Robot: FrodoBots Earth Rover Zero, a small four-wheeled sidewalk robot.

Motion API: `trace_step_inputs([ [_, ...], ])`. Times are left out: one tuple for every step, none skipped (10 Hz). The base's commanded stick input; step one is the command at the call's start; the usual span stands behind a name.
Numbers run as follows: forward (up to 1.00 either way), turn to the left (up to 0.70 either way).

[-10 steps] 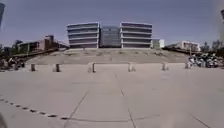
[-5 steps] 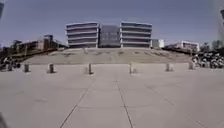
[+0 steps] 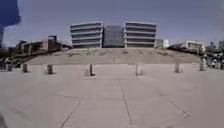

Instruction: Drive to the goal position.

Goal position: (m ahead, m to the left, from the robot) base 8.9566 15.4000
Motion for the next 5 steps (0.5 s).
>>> trace_step_inputs([
  [1.0,0.0],
  [1.0,0.0],
  [1.0,0.11],
  [1.0,0.32],
  [1.0,0.4],
])
